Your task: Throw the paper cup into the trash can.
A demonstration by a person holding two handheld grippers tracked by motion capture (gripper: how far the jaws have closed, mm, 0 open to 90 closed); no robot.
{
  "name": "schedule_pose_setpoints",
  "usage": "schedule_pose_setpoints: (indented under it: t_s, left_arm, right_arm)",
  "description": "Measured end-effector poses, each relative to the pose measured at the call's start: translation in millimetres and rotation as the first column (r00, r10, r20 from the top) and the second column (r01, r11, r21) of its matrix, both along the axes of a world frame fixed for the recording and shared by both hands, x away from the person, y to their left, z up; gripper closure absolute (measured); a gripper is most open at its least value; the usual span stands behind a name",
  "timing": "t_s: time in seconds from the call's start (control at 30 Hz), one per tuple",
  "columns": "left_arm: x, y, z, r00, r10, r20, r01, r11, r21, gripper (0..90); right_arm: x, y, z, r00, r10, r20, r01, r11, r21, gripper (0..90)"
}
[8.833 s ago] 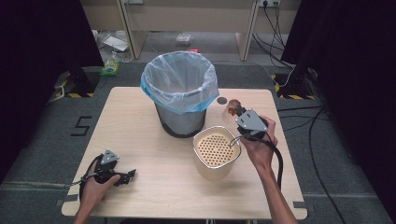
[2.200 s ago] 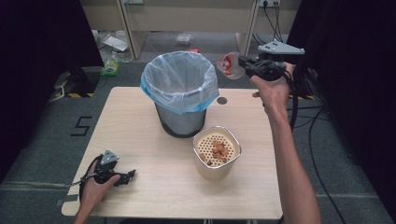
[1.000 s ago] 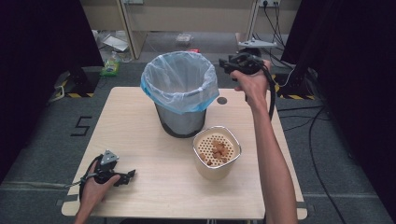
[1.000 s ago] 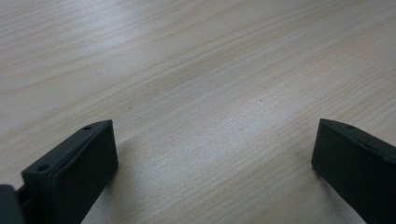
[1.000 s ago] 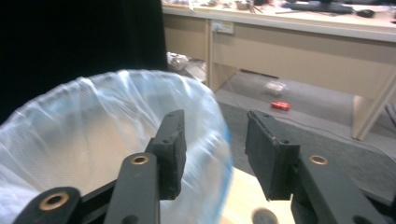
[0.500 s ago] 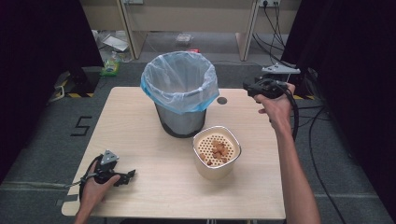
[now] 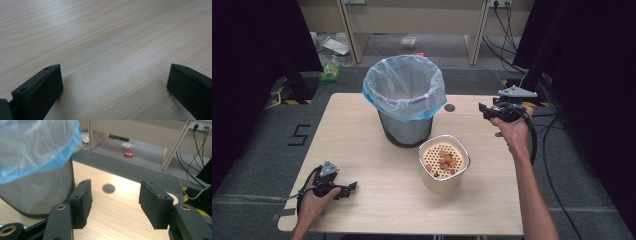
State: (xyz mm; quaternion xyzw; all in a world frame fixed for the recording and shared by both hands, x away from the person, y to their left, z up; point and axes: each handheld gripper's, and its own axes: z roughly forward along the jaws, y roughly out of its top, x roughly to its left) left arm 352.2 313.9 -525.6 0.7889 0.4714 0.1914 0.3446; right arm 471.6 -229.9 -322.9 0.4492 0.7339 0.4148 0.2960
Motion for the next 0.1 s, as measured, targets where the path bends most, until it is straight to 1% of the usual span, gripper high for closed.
schedule_pose_setpoints:
  t_s: [0.03,0.1]
  left_arm:
    - [0.0,0.0,0.0,1.0,0.0,0.0,0.0,1.0,0.0,0.0]
    - [0.0,0.1,0.1,1.0,-0.001,-0.001,0.001,1.0,0.001,0.0]
  right_arm:
    - [0.0,0.0,0.0,1.0,0.0,0.0,0.0,1.0,0.0,43.0]
    - [-1.8,-2.0,-5.7,1.0,-0.009,-0.002,0.009,1.0,-0.003,42.6]
